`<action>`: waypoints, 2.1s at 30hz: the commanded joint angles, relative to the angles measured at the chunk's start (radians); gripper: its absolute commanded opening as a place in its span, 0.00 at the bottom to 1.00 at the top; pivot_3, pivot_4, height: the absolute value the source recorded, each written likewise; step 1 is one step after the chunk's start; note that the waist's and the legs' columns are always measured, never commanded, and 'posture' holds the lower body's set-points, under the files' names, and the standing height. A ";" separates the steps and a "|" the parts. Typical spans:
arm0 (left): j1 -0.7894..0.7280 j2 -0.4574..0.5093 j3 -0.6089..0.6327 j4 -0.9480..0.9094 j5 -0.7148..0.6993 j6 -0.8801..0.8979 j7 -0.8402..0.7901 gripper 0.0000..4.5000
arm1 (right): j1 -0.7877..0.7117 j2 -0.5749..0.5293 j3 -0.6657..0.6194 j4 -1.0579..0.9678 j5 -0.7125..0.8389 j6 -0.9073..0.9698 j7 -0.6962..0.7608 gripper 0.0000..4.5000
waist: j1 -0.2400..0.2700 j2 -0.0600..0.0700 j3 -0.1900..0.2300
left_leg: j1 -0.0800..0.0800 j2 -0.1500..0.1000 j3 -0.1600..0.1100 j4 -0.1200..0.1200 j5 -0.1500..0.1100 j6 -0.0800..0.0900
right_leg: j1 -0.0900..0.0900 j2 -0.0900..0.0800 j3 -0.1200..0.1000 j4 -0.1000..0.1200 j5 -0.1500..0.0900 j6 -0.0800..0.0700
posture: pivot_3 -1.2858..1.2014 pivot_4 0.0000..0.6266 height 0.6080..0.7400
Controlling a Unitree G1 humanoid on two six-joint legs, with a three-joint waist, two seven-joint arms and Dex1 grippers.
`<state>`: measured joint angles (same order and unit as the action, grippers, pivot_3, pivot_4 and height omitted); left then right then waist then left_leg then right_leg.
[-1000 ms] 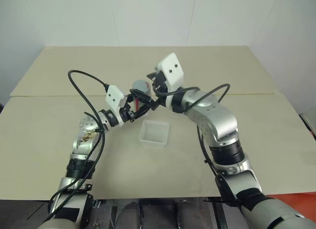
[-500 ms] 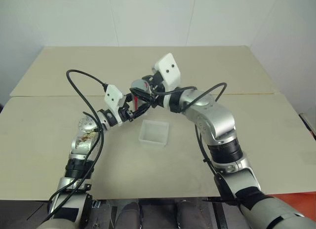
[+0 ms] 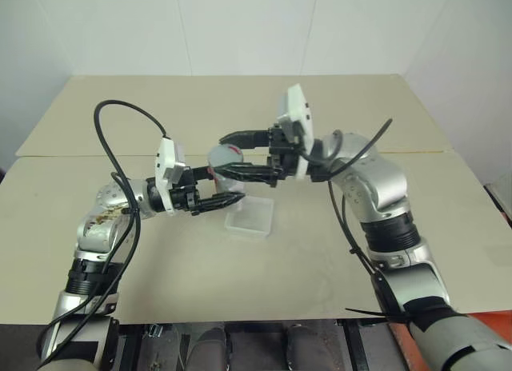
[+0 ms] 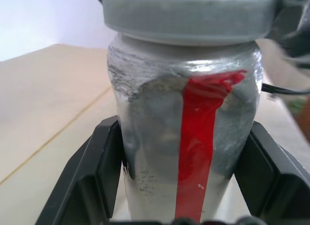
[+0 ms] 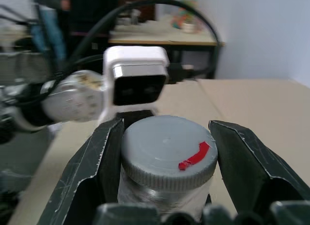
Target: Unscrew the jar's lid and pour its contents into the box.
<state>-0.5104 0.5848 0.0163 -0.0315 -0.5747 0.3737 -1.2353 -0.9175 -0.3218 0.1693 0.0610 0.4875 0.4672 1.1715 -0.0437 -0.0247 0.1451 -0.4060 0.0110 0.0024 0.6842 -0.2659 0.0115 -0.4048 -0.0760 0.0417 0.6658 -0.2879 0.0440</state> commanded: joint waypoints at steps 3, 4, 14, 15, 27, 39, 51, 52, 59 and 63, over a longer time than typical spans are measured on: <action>-0.028 0.028 0.008 -0.076 -0.071 0.015 -0.099 0.64 | -0.037 -0.036 -0.004 0.067 0.030 -0.060 0.188 0.62 | -0.001 0.000 0.000 | 0.000 0.001 0.000 0.000 0.000 0.000 | 0.000 0.000 0.000 0.000 0.000 0.000 | 0.52 0.24 1.00; -0.028 0.030 0.007 -0.076 -0.070 0.016 -0.108 0.64 | -0.040 -0.039 -0.002 0.081 0.036 -0.065 0.220 0.62 | -0.001 0.000 0.000 | 0.000 0.001 0.000 0.000 0.000 0.000 | 0.000 0.000 0.000 0.000 0.000 0.000 | 0.52 0.24 1.00; -0.032 0.029 0.003 -0.071 -0.054 0.013 -0.134 0.64 | -0.061 -0.020 0.018 0.152 0.011 -0.119 0.294 0.78 | 0.001 0.000 0.000 | 0.000 0.001 0.000 0.000 0.000 0.000 | 0.000 0.000 0.000 0.000 0.000 0.000 | 0.52 0.24 1.00; -0.030 0.028 0.003 -0.072 -0.053 0.013 -0.131 0.64 | -0.060 -0.019 0.016 0.151 0.008 -0.123 0.287 0.83 | 0.001 0.000 0.000 | 0.000 0.001 0.000 0.000 0.000 0.000 | 0.000 0.000 0.000 0.000 0.000 0.000 | 0.52 0.24 1.00; -0.028 -0.001 0.039 0.011 -0.002 -0.041 -0.018 0.64 | -0.038 -0.033 -0.044 0.109 -0.050 -0.110 0.085 0.99 | 0.002 0.000 0.000 | 0.000 0.001 0.000 0.000 0.000 0.000 | -0.001 0.000 0.000 0.001 0.000 0.000 | 0.52 0.24 1.00; -0.119 -0.088 0.064 0.224 0.172 -0.175 0.283 0.64 | 0.070 -0.019 -0.087 -0.122 -0.141 0.014 -0.348 0.99 | 0.007 0.000 0.000 | -0.001 0.000 0.000 0.000 0.000 0.000 | -0.001 -0.001 0.000 0.002 0.000 0.000 | 0.52 0.24 1.00; -0.181 -0.171 0.042 0.301 0.240 -0.199 0.382 0.64 | 0.001 0.112 -0.025 -0.176 -0.248 0.168 -0.642 0.99 | 0.003 0.000 0.000 | -0.001 -0.001 0.000 0.000 0.000 0.000 | -0.002 -0.001 0.000 0.003 0.000 0.000 | 0.52 0.24 1.00; -0.180 -0.173 0.042 0.298 0.240 -0.198 0.383 0.64 | -0.004 0.117 -0.020 -0.172 -0.255 0.170 -0.651 0.99 | 0.003 0.000 0.000 | -0.001 -0.001 0.000 0.000 0.000 0.000 | -0.002 -0.001 0.000 0.003 0.000 0.000 | 0.52 0.24 1.00; -0.170 -0.184 0.034 0.281 0.238 -0.191 0.382 0.64 | -0.030 0.168 0.004 -0.154 -0.273 0.188 -0.685 0.99 | 0.001 0.000 0.000 | -0.001 -0.001 0.000 0.000 0.000 -0.001 | -0.002 -0.001 0.000 0.003 0.000 0.000 | 0.52 0.24 1.00; -0.165 -0.185 0.032 0.270 0.233 -0.184 0.380 0.64 | -0.048 0.191 0.012 -0.132 -0.283 0.185 -0.700 0.99 | 0.001 0.000 0.000 | -0.001 -0.003 0.000 0.000 0.001 -0.001 | -0.003 -0.001 0.000 0.004 0.000 0.000 | 0.52 0.24 1.00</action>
<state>-0.6654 0.3975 0.0417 0.2825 -0.3333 0.1961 -0.8542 -0.9350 -0.1358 0.1851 -0.0613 0.2135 0.6555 0.4845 -0.0431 -0.0247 0.1450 -0.4066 0.0080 0.0023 0.6842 -0.2653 0.0105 -0.4073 -0.0769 0.0420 0.6700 -0.2879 0.0440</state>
